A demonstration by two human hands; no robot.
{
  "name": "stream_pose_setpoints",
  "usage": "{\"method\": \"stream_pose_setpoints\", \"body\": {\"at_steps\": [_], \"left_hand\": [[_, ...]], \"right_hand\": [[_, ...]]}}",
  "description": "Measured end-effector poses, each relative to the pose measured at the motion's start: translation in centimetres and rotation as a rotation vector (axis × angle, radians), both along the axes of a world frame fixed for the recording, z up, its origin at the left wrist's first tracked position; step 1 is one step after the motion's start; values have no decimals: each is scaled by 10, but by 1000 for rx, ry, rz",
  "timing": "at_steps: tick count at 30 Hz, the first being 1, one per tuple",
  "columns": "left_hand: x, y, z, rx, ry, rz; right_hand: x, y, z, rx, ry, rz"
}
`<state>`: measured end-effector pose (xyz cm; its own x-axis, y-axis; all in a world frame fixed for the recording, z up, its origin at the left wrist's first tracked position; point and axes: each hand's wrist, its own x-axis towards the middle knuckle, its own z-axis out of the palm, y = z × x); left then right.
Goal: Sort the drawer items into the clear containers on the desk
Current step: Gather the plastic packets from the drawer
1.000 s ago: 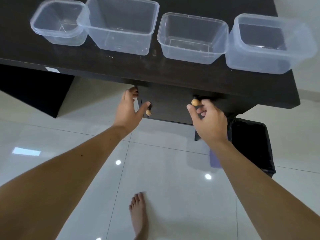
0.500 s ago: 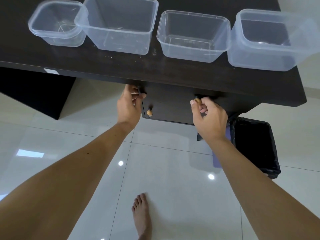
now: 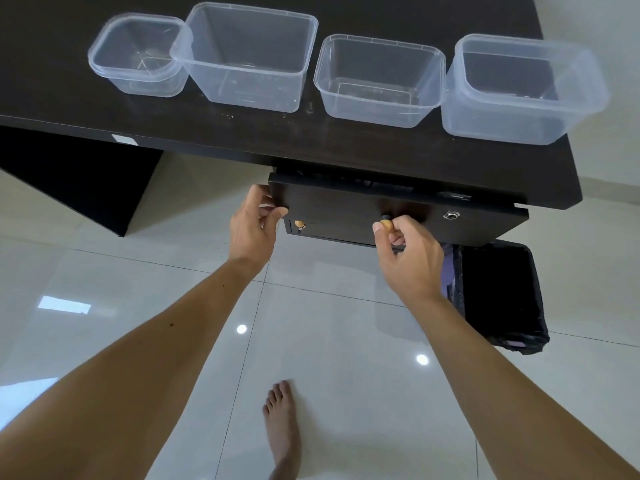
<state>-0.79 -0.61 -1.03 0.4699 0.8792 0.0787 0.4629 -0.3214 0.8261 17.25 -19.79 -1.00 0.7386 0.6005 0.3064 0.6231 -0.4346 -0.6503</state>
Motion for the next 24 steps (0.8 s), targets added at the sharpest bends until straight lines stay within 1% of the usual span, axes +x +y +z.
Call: {"method": "stream_pose_setpoints", "body": {"at_steps": [7,15,24], "left_hand": [[-35,-32,0,-30,-14,-23],[-88,-88,-5,-100,-5,-10],[-115,-120,0,-97,2,-24]], "right_hand": [[-28,-34,-4,-3,-29,49],[-80,-92,-5,-33,10,52],[-106,-124,-6,-44,37,49]]}}
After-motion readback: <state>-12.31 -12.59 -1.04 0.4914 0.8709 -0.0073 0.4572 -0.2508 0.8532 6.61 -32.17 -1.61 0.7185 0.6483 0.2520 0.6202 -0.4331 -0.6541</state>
